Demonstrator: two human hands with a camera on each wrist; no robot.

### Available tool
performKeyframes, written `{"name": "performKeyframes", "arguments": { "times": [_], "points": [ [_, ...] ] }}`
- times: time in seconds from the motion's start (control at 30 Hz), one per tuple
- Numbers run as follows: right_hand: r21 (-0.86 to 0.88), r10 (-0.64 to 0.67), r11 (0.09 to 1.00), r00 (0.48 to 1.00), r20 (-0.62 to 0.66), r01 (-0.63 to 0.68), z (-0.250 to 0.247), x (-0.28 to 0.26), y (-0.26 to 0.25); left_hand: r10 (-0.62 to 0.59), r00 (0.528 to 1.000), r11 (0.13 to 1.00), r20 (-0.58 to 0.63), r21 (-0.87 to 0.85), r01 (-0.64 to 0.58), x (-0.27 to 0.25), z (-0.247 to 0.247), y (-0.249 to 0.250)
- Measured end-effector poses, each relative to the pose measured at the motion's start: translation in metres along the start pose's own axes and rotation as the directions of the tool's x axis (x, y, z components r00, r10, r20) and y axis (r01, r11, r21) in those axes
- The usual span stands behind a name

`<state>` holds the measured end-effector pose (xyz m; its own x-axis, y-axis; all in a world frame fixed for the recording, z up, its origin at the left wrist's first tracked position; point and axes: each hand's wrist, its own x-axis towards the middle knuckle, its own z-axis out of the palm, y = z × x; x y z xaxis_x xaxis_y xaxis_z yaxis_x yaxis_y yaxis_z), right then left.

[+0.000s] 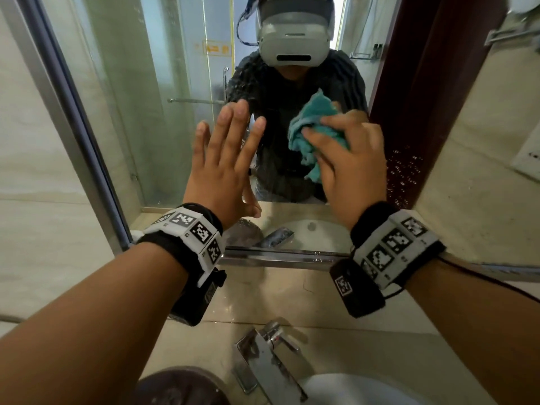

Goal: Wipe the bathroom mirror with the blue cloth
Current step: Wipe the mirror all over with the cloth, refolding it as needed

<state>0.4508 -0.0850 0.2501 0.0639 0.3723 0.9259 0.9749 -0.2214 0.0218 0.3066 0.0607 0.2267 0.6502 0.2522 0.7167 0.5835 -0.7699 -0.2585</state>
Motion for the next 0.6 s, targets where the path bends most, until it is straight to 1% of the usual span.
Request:
{"name": "performKeyframes", "arguments": {
  "times": [0.03,0.07,0.1,0.13,0.17,0.2,0.27,0.33,0.37,0.4,0.43,0.47,0.5,0.53,0.57,0.6],
  "points": [
    [-0.011,-0.046,0.999,0.999,0.025,0.046,0.006,-0.009,-0.001,0.000,1.000,1.000,-0.007,-0.006,0.000,0.000,0.001,0.000],
    [-0.024,-0.131,0.991,0.988,0.079,0.133,0.014,-0.023,-0.002,0.000,1.000,1.000,-0.014,-0.010,0.000,0.000,0.001,0.000],
    [-0.029,-0.243,0.968,0.959,0.148,0.250,0.023,-0.043,-0.003,0.002,1.000,1.000,-0.019,-0.010,-0.002,0.000,0.002,-0.001],
    [-0.019,-0.336,0.937,0.913,0.231,0.349,0.029,-0.063,-0.004,0.005,1.000,1.000,-0.021,-0.006,-0.005,0.000,0.003,-0.001],
    [0.007,-0.389,0.913,0.868,0.310,0.407,0.033,-0.081,-0.005,0.006,1.000,1.000,-0.018,0.000,-0.006,0.000,0.003,-0.001],
    [0.039,-0.405,0.906,0.836,0.370,0.422,0.036,-0.094,-0.004,0.006,1.000,1.000,-0.011,0.006,-0.006,0.000,0.003,-0.002],
    [0.104,-0.403,0.910,0.796,0.452,0.402,0.039,-0.103,-0.003,0.001,1.000,1.000,0.014,0.017,-0.001,0.000,0.001,0.000],
    [0.158,-0.424,0.900,0.729,0.538,0.406,0.035,-0.096,-0.002,-0.013,0.999,1.000,0.032,0.021,0.012,-0.001,-0.004,0.004],
    [0.152,-0.409,0.905,0.713,0.569,0.398,0.031,-0.087,0.000,-0.024,0.999,1.000,0.028,0.020,0.024,-0.002,-0.006,0.006],
    [0.102,-0.360,0.923,0.741,0.567,0.370,0.023,-0.075,0.001,-0.033,0.999,0.999,0.014,0.009,0.033,-0.003,-0.007,0.010],
    [0.058,-0.267,0.958,0.805,0.529,0.280,0.016,-0.061,0.003,-0.032,0.999,0.999,0.000,-0.006,0.032,-0.007,-0.008,0.014],
    [0.024,-0.175,0.983,0.879,0.443,0.184,0.009,-0.048,0.005,-0.020,1.000,1.000,-0.005,-0.014,0.020,-0.012,-0.007,0.018],
    [0.005,-0.089,0.996,0.939,0.331,0.092,0.002,-0.034,0.006,-0.001,1.000,1.000,0.002,-0.012,0.001,-0.018,-0.004,0.024],
    [-0.033,-0.044,0.998,0.974,0.224,0.053,-0.003,-0.022,0.007,0.016,1.000,1.000,0.021,-0.005,-0.016,-0.025,0.001,0.030],
    [-0.018,0.004,1.000,0.994,0.114,-0.002,-0.006,-0.016,0.006,0.026,0.999,1.000,0.042,-0.002,-0.026,-0.031,0.006,0.036],
    [-0.002,0.015,1.000,0.998,0.053,-0.015,-0.004,-0.015,0.005,0.026,0.998,1.000,0.065,-0.004,-0.026,-0.036,0.012,0.041]
  ]
}}
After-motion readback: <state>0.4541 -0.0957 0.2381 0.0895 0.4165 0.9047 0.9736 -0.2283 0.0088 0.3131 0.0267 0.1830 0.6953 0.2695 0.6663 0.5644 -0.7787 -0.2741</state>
